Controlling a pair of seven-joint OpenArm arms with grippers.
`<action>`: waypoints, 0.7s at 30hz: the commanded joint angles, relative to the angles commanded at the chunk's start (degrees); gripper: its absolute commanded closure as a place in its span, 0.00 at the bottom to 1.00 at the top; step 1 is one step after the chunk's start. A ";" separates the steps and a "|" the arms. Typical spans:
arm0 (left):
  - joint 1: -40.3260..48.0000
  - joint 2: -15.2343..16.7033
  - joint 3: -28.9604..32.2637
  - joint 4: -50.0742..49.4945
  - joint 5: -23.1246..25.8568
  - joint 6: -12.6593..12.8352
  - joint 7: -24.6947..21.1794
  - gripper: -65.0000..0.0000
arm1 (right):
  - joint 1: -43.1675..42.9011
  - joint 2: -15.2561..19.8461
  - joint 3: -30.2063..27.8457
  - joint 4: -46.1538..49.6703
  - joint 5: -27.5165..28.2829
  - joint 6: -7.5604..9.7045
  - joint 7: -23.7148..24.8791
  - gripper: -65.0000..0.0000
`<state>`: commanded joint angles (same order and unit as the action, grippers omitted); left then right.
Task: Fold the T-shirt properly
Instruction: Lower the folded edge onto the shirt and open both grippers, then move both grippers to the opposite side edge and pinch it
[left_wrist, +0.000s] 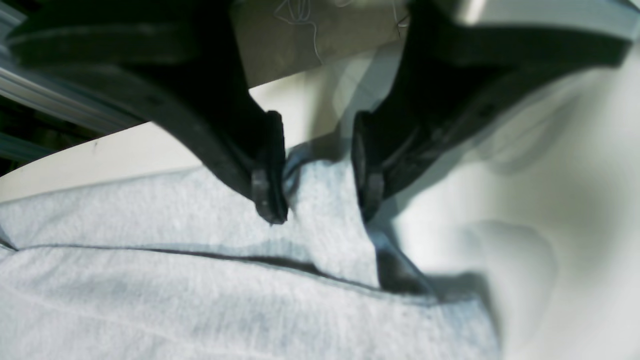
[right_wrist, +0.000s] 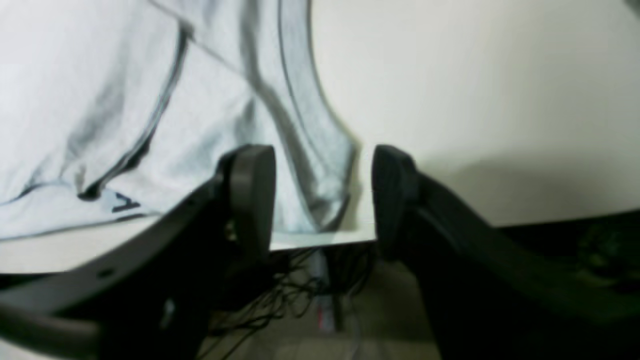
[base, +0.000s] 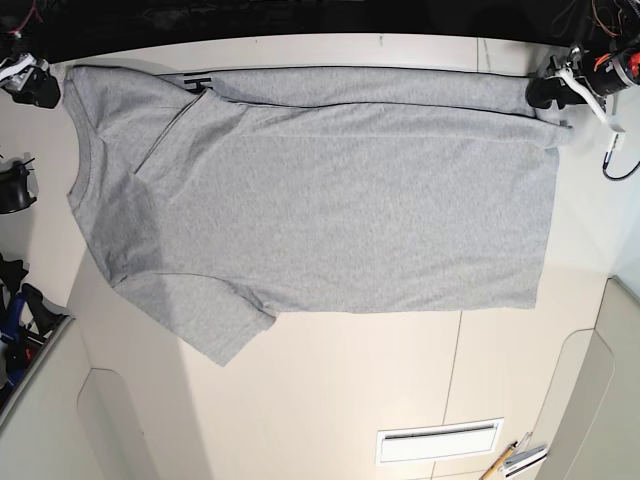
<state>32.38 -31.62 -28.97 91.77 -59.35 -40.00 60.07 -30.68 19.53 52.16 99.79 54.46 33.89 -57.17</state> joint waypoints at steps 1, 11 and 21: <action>0.00 0.00 0.00 0.00 0.00 0.00 -0.31 0.62 | 0.00 0.00 0.17 1.70 0.00 0.00 0.02 0.53; -2.89 0.00 -0.26 0.00 0.02 0.00 -2.38 0.55 | 7.98 0.00 -1.05 4.31 -2.45 -0.07 2.38 0.53; -2.69 0.02 -14.43 0.00 -6.95 0.00 1.99 0.49 | 19.89 1.92 -1.31 -5.88 -4.79 -0.22 6.12 0.53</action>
<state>29.69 -31.59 -43.40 91.77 -66.30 -40.00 62.06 -10.79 21.45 50.85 93.91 49.67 33.67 -51.05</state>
